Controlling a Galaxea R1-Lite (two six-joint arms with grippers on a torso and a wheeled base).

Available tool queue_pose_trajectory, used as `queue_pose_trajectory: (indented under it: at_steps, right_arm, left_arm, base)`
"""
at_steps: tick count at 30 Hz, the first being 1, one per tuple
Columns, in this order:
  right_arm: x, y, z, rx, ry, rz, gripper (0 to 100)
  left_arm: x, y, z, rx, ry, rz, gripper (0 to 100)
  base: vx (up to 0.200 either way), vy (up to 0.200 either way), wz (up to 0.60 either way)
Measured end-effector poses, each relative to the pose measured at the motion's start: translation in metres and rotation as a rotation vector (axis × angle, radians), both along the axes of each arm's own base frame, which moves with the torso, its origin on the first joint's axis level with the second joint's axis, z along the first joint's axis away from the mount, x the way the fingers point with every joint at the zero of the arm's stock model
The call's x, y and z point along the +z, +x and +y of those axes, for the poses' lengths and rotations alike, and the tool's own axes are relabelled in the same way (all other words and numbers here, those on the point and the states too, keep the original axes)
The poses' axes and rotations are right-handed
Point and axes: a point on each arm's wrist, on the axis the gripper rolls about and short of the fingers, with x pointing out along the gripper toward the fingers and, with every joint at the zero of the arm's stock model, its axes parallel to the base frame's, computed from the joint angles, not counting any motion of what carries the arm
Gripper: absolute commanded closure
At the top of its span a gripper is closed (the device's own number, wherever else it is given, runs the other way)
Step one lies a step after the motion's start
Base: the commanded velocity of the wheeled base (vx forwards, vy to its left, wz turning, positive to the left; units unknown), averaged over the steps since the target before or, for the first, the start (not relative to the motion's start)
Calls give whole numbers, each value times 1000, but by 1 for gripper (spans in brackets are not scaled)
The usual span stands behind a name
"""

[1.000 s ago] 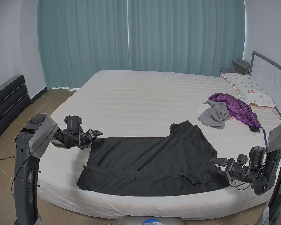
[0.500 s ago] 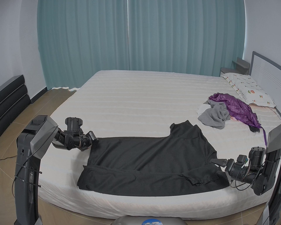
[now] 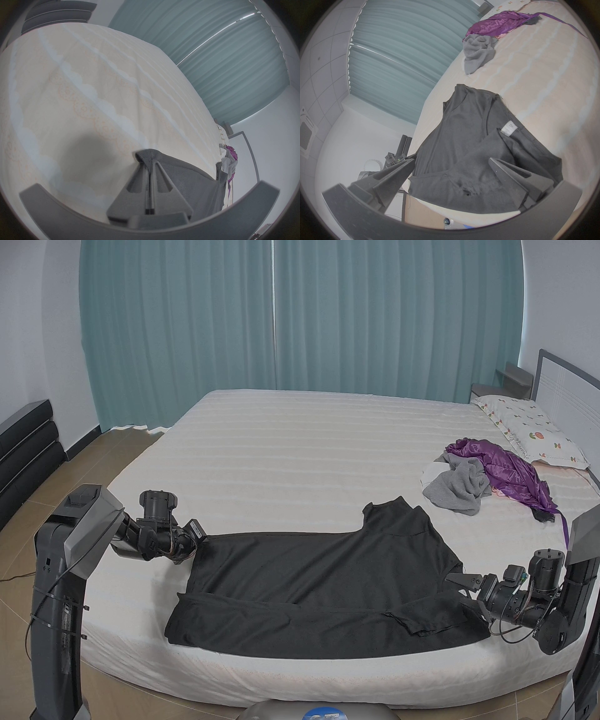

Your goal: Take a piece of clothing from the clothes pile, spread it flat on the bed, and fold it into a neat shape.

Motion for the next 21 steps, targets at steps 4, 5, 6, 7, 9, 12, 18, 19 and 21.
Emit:
queue_pose_trajectory:
  at_steps: [4,5,6,7,9,12,18,19,21]
  right_arm:
    - [3,10,7,-19,-25,-42,0]
    - [3,12,8,-24,-32,-52,0]
    - [4,15,10,-29,-38,-66,0]
    - [5,19,11,-32,-43,-81,0]
    - [7,25,13,-35,-49,-106,0]
    - [7,32,15,-32,-57,-105,0]
    - [7,53,16,-34,-68,-86,0]
    - [8,57,16,-34,-70,-83,0]
    - [8,65,16,-37,-75,-74,0]
  left_arm:
    - [2,-2,0,7,-9,7,100]
    - [2,-2,0,8,-10,8,100]
    - [2,-3,0,9,-11,10,100]
    - [3,-4,0,9,-11,12,100]
    - [3,-5,0,10,-12,13,100]
    - [4,-6,1,11,-12,15,100]
    - [4,-6,1,12,-12,17,100]
    - [4,-6,1,12,-12,17,100]
    - [3,-7,1,12,-12,19,100]
  base:
    - [0,0,0]
    - [0,0,0]
    - [0,0,0]
    - [0,0,0]
    - [0,0,0]
    - [0,0,0]
    - [0,0,0]
    - [0,0,0]
    - [0,0,0]
